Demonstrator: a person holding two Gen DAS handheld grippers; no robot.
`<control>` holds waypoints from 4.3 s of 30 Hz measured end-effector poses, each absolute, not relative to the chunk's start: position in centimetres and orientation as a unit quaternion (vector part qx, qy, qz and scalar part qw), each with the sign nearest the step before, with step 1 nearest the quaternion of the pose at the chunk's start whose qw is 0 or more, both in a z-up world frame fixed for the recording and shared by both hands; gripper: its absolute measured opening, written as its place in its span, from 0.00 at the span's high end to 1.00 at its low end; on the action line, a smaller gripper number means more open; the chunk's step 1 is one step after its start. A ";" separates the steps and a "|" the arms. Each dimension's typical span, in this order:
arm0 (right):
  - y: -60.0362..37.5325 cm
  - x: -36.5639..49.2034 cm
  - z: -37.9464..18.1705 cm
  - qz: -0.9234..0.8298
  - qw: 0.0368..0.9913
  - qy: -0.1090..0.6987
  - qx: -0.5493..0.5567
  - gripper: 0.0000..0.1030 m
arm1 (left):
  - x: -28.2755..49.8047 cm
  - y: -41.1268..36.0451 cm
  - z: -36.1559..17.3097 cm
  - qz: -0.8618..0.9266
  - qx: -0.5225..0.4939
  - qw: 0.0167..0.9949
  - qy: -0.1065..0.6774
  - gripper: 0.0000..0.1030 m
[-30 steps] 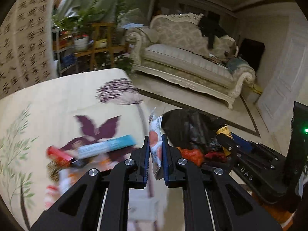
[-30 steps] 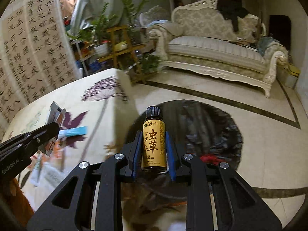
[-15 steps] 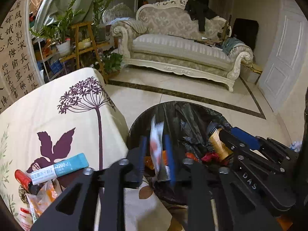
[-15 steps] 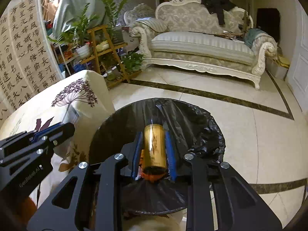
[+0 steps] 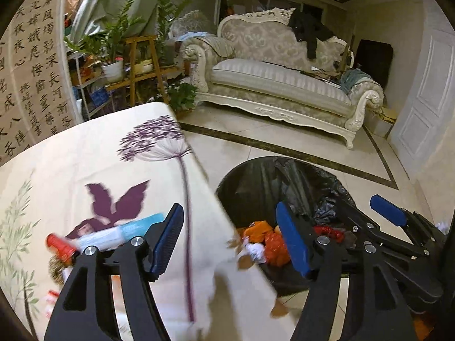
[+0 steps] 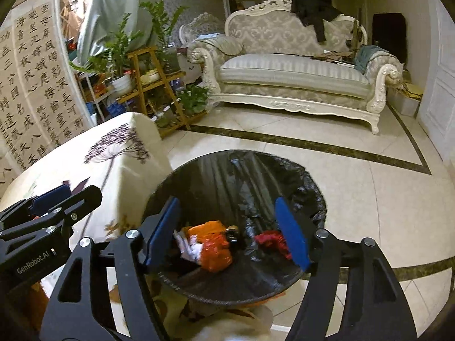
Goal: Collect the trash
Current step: 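Move both grippers back over the remaining items on the bed, then grasp the white printed milk-tea sachet with the right gripper, then grasp the white DEKU yogurt bottle with the left gripper while the right gripper holds the sachet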
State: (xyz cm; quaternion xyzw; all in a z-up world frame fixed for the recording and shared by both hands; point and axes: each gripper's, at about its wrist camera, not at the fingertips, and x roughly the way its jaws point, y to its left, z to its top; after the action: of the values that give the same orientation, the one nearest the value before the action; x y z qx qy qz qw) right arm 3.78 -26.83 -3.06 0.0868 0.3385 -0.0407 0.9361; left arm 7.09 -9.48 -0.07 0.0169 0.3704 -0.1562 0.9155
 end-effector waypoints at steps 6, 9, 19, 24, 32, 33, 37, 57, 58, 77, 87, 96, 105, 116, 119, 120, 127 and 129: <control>-23.8 2.3 -2.6 -0.001 0.936 0.343 0.076 0.34 | 4.9 -5.5 0.7 -0.121 0.006 0.922 0.367 0.31; -21.9 1.4 -2.4 0.024 0.936 0.345 0.067 0.34 | 3.8 -3.3 0.8 -0.103 0.002 0.925 0.365 0.31; -16.0 -0.5 -2.4 0.089 0.931 0.353 0.039 0.34 | 0.9 3.2 0.4 -0.043 -0.014 0.927 0.373 0.29; -12.9 -0.9 -2.8 0.123 0.923 0.363 0.020 0.34 | -0.1 6.6 -0.4 -0.016 -0.032 0.923 0.382 0.29; -9.1 -0.1 -3.8 0.162 0.908 0.387 -0.016 0.34 | -1.1 9.6 -1.4 0.008 -0.050 0.920 0.390 0.29; -8.8 0.1 -4.0 0.165 0.905 0.392 -0.017 0.34 | -1.1 10.0 -1.5 0.009 -0.051 0.919 0.391 0.29; -8.2 1.0 -4.5 0.170 0.898 0.405 -0.019 0.34 | -1.2 10.7 -2.0 0.012 -0.057 0.916 0.396 0.29; -7.4 0.1 -4.2 0.202 0.886 0.415 -0.033 0.38 | -1.8 11.1 -2.3 0.008 -0.068 0.913 0.402 0.29; -7.4 0.3 -4.4 0.206 0.885 0.416 -0.032 0.38 | -1.9 11.1 -2.3 0.008 -0.069 0.913 0.402 0.29; -6.3 -0.7 -4.7 0.229 0.876 0.422 -0.051 0.86 | -2.4 11.8 -2.3 0.006 -0.080 0.912 0.402 0.29; -5.2 -0.8 -4.7 0.233 0.872 0.430 -0.037 0.65 | -2.7 12.6 -2.3 0.012 -0.087 0.911 0.402 0.29; -2.9 -1.6 -5.1 0.225 0.879 0.410 -0.093 0.70 | -2.7 13.2 -2.4 0.013 -0.092 0.911 0.402 0.29; -4.3 -1.8 -3.8 0.232 0.886 0.397 -0.050 0.92 | -2.8 13.2 -2.5 0.013 -0.092 0.911 0.402 0.29; -3.8 -1.7 -4.3 0.250 0.874 0.416 -0.027 0.87 | -2.9 13.7 -2.5 0.022 -0.096 0.910 0.403 0.29; -3.6 -1.4 -4.9 0.251 0.867 0.429 -0.017 0.77 | -2.9 14.1 -2.5 0.025 -0.097 0.910 0.402 0.29; -3.5 -1.5 -5.0 0.256 0.867 0.428 -0.014 0.70 | -3.0 14.1 -2.5 0.025 -0.096 0.911 0.401 0.29; -1.1 -2.8 -5.3 0.235 0.881 0.399 -0.095 0.69 | -3.3 14.8 -2.4 0.028 -0.101 0.911 0.398 0.29; -1.3 -2.8 -5.4 0.235 0.883 0.395 -0.096 0.70 | -3.3 15.0 -2.4 0.028 -0.103 0.911 0.398 0.29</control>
State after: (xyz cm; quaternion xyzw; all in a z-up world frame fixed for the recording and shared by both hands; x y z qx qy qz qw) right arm -2.80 -1.29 -5.39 -0.0964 0.3951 0.2352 0.8828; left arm -3.32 15.00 -2.41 -0.1034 0.3981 0.0284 0.9110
